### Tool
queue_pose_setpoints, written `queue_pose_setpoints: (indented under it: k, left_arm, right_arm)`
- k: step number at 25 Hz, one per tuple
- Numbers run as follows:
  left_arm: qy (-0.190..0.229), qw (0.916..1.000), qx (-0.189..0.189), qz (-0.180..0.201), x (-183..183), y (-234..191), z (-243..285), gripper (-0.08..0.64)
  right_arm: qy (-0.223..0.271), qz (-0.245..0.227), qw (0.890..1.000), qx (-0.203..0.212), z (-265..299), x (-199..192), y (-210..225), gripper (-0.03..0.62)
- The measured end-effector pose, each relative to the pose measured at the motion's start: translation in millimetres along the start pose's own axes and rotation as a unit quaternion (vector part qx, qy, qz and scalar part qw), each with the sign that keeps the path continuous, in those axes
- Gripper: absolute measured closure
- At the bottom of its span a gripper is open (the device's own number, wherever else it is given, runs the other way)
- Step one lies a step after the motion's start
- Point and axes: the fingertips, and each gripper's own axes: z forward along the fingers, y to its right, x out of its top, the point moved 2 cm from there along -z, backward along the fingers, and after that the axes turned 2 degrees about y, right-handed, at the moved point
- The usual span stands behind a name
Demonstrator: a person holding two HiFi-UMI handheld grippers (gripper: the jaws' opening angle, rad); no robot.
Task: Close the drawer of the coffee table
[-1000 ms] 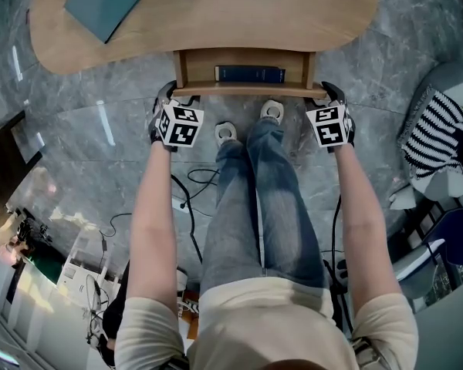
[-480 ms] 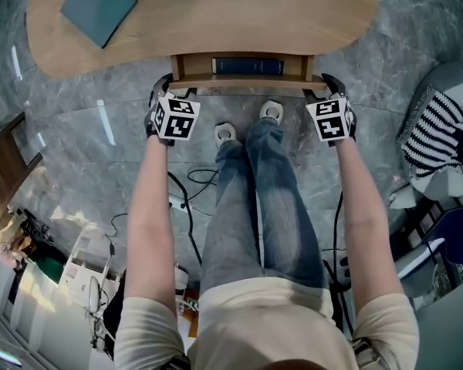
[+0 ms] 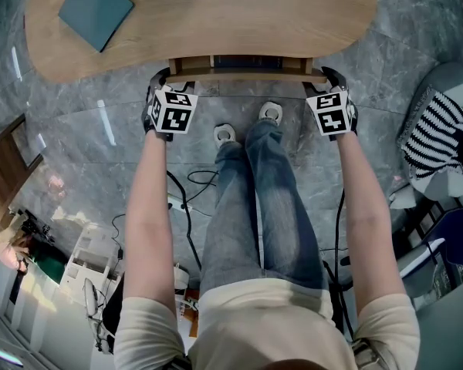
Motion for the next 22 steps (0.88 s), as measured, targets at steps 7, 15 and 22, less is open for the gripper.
queue_pose_setpoints:
  k: [7, 15, 22]
  left_arm:
    - [0.005, 0.9995, 0.015, -0.028, 11.3, -6.7, 2.6, 0.313]
    - [0.005, 0.9982, 0.025, -0.054, 22.7, -16.0, 5.8, 0.311]
    - [0.013, 0.9950, 0.041, -0.090, 32.3, -25.0, 9.4, 0.307]
  right_arm:
    - [0.007, 0.003, 1.000, -0.005, 2.6, 9.3, 8.0, 0.360]
    - [0.012, 0.002, 1.000, -0.008, 6.9, 22.8, 16.1, 0.359]
    - [0.017, 0.004, 1.000, -0.009, 12.0, 34.1, 23.1, 0.358]
